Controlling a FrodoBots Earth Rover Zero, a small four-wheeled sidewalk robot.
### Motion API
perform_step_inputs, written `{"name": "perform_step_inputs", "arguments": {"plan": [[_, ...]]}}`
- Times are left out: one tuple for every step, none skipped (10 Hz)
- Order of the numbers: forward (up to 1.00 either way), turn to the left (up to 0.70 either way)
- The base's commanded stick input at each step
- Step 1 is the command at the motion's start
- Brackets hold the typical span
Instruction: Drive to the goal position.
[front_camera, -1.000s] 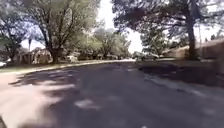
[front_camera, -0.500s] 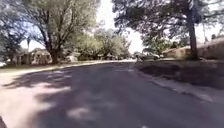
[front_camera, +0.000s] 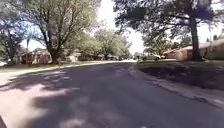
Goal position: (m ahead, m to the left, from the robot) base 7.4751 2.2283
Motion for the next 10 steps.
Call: {"name": "perform_step_inputs", "arguments": {"plan": [[0.5,0.0],[0.5,0.0],[0.5,0.0],[0.5,0.0],[0.5,0.0],[0.5,0.0],[0.5,0.0],[0.5,0.0],[0.5,0.0],[0.5,0.0]]}}
